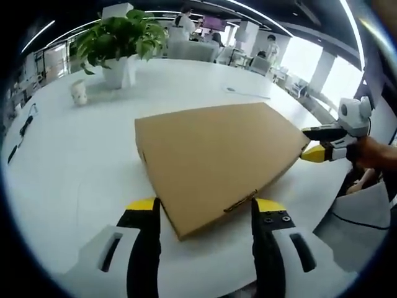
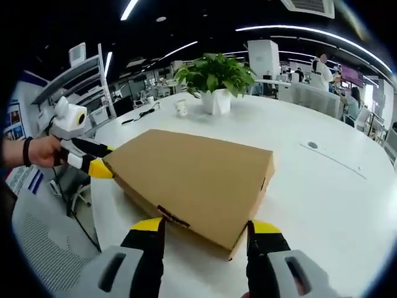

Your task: Operate the shoe box by opening the lid, removing the specified soft item, and placing it in the target area until the item is outside and the box remains undamaged.

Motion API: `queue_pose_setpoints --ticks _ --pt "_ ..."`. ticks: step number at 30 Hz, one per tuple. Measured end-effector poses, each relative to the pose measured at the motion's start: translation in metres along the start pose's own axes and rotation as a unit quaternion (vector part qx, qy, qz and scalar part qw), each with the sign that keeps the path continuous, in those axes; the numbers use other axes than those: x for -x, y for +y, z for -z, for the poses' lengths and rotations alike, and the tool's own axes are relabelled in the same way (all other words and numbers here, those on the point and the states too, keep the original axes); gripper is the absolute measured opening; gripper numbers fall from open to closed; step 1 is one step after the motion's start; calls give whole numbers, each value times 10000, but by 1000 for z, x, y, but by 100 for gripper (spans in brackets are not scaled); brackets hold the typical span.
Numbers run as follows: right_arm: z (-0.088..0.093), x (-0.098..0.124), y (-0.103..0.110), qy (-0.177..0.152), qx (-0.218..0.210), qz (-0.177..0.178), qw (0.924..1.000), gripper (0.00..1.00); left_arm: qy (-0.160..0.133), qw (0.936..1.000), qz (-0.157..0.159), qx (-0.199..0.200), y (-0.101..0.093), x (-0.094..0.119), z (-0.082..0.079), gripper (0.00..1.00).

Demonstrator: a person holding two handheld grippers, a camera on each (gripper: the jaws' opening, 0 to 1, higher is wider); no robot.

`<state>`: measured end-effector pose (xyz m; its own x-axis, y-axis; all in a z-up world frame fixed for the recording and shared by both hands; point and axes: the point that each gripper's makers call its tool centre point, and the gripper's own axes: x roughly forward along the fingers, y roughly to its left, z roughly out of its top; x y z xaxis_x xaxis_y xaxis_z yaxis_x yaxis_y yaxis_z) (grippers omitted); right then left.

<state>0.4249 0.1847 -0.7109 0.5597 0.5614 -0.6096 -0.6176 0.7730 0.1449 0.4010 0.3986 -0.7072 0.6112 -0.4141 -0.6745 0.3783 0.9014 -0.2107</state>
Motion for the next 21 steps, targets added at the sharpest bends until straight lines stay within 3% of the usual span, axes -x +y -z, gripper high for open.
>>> queue_pose_setpoints --ticks 21 --pt "-10 8 1 -110 -103 77 9999 49 -121 9999 -55 30 0 9 -8 54"
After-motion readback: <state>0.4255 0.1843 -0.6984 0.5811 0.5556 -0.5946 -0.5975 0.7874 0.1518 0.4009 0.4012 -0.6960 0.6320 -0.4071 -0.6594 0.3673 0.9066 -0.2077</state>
